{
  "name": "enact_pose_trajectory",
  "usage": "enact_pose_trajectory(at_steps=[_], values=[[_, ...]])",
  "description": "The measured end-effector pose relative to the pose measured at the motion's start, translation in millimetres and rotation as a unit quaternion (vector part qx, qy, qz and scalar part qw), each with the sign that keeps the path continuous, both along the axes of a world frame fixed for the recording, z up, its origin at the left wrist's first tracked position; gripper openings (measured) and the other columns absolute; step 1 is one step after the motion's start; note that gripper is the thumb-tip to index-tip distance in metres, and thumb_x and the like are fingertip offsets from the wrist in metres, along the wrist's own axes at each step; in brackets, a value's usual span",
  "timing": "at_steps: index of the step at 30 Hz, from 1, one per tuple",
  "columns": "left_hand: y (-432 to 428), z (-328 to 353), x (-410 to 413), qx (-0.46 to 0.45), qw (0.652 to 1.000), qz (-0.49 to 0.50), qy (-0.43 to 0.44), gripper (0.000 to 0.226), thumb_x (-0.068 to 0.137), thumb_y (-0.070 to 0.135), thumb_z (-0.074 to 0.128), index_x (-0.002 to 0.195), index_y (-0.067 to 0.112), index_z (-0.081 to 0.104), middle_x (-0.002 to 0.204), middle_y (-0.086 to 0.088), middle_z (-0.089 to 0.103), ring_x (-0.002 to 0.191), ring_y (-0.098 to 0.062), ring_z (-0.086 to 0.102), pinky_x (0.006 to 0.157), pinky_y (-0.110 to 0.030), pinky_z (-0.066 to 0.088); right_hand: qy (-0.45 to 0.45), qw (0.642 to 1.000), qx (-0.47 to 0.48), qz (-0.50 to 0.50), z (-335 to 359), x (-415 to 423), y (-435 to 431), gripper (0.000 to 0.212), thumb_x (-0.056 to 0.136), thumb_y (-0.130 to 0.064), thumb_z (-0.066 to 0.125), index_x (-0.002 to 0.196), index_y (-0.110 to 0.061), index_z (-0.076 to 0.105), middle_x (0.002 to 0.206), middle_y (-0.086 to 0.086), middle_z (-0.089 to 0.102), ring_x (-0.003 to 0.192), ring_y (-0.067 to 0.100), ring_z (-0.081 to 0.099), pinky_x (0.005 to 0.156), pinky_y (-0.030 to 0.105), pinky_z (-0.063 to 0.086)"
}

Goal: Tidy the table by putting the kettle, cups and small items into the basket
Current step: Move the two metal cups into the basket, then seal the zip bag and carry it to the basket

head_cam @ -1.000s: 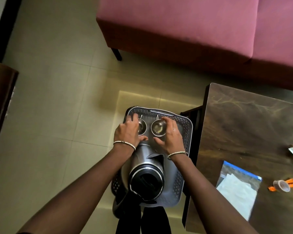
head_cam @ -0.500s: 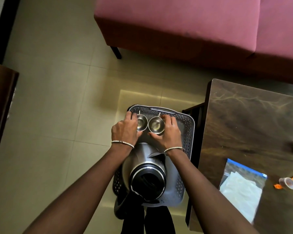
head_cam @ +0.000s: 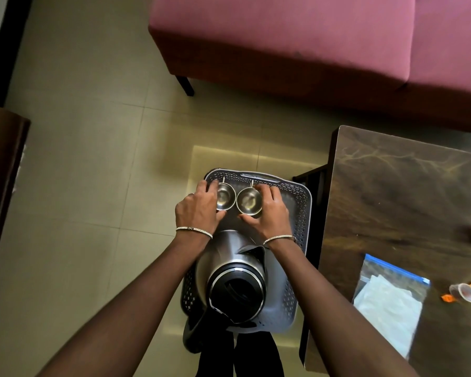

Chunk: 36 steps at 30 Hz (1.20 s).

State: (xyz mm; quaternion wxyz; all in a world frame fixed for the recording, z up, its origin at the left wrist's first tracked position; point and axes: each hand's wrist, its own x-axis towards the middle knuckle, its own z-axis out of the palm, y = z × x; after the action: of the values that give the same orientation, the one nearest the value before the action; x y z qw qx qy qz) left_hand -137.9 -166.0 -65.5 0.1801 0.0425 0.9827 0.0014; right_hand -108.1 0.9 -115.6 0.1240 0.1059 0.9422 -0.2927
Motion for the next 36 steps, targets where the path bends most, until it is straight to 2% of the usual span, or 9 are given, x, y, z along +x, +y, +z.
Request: enact_pose_trajectory(at_steps=[7, 11, 14, 17, 20, 22, 24, 30, 36], values=[[-6, -2, 1, 0.032, 0.999, 0.009, 0.004, 0.089, 0.064, 0.061, 0.078, 0.139, 0.028, 0.043, 0.116, -0.003, 0.059, 0.082, -0.030, 0.070, 0.061, -0.034, 0.052, -0.010, 1.000, -0.001, 0.008, 2, 0, 0, 0.080, 0.060, -0.036, 0.091, 0.128, -0.014, 0.053, 0.121, 0.006, 0.055, 0.108, 0.028, 0.060, 0.087, 0.036, 0.051], [-13, 8, 1, 0.081, 0.996, 0.027, -0.005, 0.097, 0.059, 0.066, 0.078, 0.138, 0.023, 0.042, 0.115, -0.006, 0.060, 0.087, -0.032, 0.069, 0.068, -0.038, 0.054, -0.030, 0.999, -0.021, 0.004, 14, 2, 5, 0.089, 0.058, -0.047, 0.090, 0.131, -0.017, 0.049, 0.124, 0.003, 0.053, 0.111, 0.023, 0.058, 0.093, 0.035, 0.050], [-20, 24, 4, 0.204, 0.977, 0.066, -0.016, 0.068, 0.072, 0.059, 0.073, 0.123, 0.016, 0.059, 0.109, -0.009, 0.063, 0.094, -0.029, 0.064, 0.076, -0.035, 0.049, -0.043, 0.998, -0.050, -0.012, 33, 12, 15, 0.089, 0.063, -0.057, 0.085, 0.134, -0.018, 0.048, 0.126, 0.003, 0.052, 0.113, 0.021, 0.057, 0.097, 0.036, 0.052], [-21, 49, 10, 0.313, 0.943, 0.107, -0.031, 0.039, 0.091, 0.046, 0.059, 0.102, 0.011, 0.070, 0.094, -0.012, 0.067, 0.089, -0.029, 0.062, 0.069, -0.032, 0.041, -0.073, 0.995, -0.052, -0.031, 61, 30, 26, 0.074, 0.074, -0.060, 0.076, 0.130, -0.017, 0.053, 0.124, 0.005, 0.054, 0.106, 0.023, 0.061, 0.093, 0.040, 0.054], [-16, 85, 16, 0.335, 0.933, 0.130, -0.013, 0.032, 0.096, 0.037, 0.056, 0.094, 0.008, 0.071, 0.087, -0.015, 0.071, 0.084, -0.032, 0.064, 0.069, -0.037, 0.045, -0.080, 0.994, -0.043, -0.064, 91, 51, 38, 0.050, 0.087, -0.051, 0.069, 0.118, -0.012, 0.061, 0.117, 0.008, 0.058, 0.101, 0.025, 0.064, 0.090, 0.040, 0.053], [-11, 103, 20, 0.337, 0.932, 0.135, 0.000, 0.027, 0.097, 0.032, 0.057, 0.094, 0.010, 0.071, 0.085, -0.013, 0.072, 0.081, -0.032, 0.066, 0.069, -0.037, 0.047, -0.071, 0.993, -0.037, -0.086, 105, 62, 45, 0.035, 0.093, -0.041, 0.065, 0.108, -0.010, 0.066, 0.110, 0.009, 0.062, 0.096, 0.025, 0.064, 0.084, 0.033, 0.051], [-1, 122, 28, 0.359, 0.924, 0.132, 0.019, 0.020, 0.095, 0.029, 0.059, 0.093, 0.013, 0.071, 0.082, -0.008, 0.073, 0.079, -0.028, 0.066, 0.070, -0.036, 0.050, -0.062, 0.991, -0.034, -0.113, 118, 73, 51, 0.026, 0.094, -0.033, 0.064, 0.101, -0.008, 0.068, 0.103, 0.011, 0.066, 0.095, 0.027, 0.064, 0.080, 0.032, 0.046], [68, 168, 87, 0.429, 0.894, 0.086, 0.091, 0.014, 0.092, 0.023, 0.063, 0.081, 0.017, 0.068, 0.067, 0.009, 0.060, 0.063, -0.013, 0.057, 0.060, -0.022, 0.037, -0.054, 0.975, -0.062, -0.204, 146, 128, 88, 0.021, 0.096, -0.027, 0.060, 0.094, -0.008, 0.070, 0.097, 0.014, 0.075, 0.095, 0.035, 0.067, 0.079, 0.039, 0.051], [145, 152, 161, 0.432, 0.900, 0.065, -0.009, 0.015, 0.092, 0.026, 0.063, 0.078, 0.022, 0.066, 0.063, 0.008, 0.062, 0.063, -0.014, 0.063, 0.061, -0.027, 0.046, -0.044, 0.957, -0.075, -0.277, 147, 194, 145, 0.026, 0.098, -0.029, 0.058, 0.088, -0.008, 0.069, 0.086, 0.012, 0.074, 0.087, 0.033, 0.067, 0.071, 0.035, 0.045]])
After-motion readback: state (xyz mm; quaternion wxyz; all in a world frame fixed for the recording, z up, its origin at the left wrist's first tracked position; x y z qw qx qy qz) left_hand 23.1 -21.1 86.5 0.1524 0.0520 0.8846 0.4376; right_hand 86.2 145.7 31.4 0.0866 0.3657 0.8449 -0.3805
